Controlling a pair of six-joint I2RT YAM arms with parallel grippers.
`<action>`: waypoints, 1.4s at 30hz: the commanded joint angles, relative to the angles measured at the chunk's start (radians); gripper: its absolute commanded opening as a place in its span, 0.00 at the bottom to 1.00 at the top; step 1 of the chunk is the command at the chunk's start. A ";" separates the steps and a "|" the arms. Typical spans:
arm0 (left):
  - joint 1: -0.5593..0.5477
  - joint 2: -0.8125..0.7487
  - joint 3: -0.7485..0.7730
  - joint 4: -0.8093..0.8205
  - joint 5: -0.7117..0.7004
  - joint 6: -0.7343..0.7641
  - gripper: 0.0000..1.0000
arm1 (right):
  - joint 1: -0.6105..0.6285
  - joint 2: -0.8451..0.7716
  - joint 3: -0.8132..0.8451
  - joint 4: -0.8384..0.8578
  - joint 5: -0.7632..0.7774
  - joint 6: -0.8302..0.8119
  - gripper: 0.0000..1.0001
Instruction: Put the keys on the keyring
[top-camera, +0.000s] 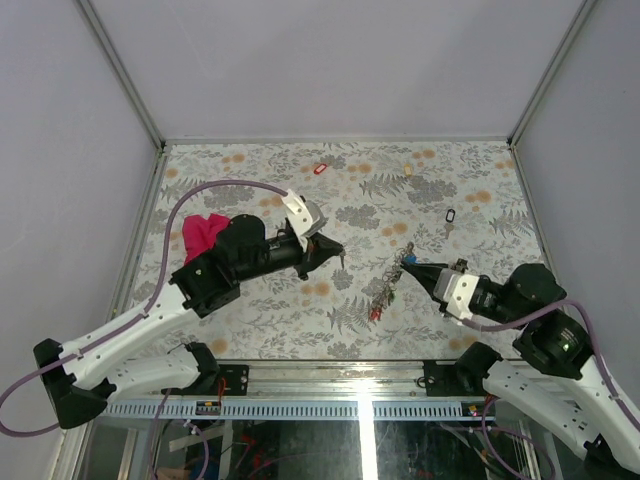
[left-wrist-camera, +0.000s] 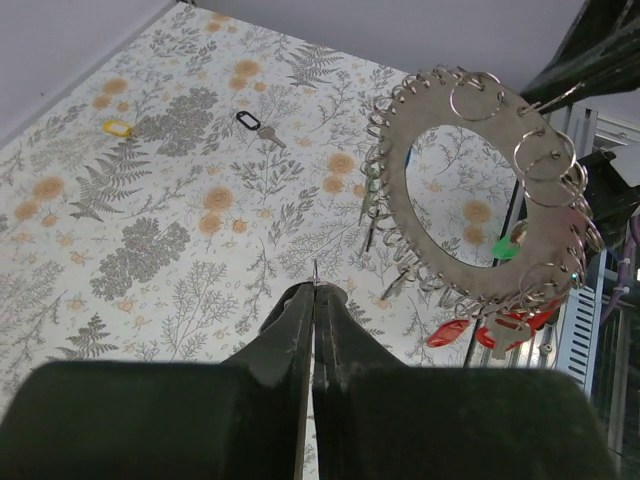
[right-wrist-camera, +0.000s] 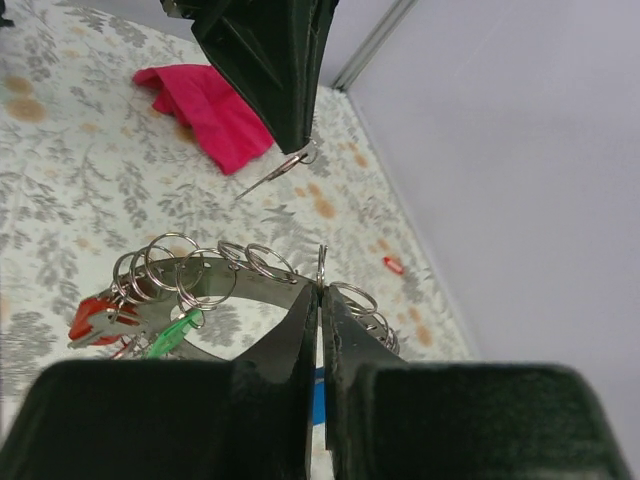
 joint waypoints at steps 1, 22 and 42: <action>0.000 -0.036 0.028 0.012 0.002 0.055 0.00 | 0.005 -0.007 0.000 0.171 -0.044 -0.236 0.00; 0.000 -0.011 0.155 -0.024 0.026 0.207 0.00 | 0.005 0.182 0.179 0.016 -0.059 -0.570 0.00; 0.001 -0.078 0.169 -0.036 0.161 0.240 0.00 | 0.005 0.391 0.339 0.146 -0.222 0.375 0.03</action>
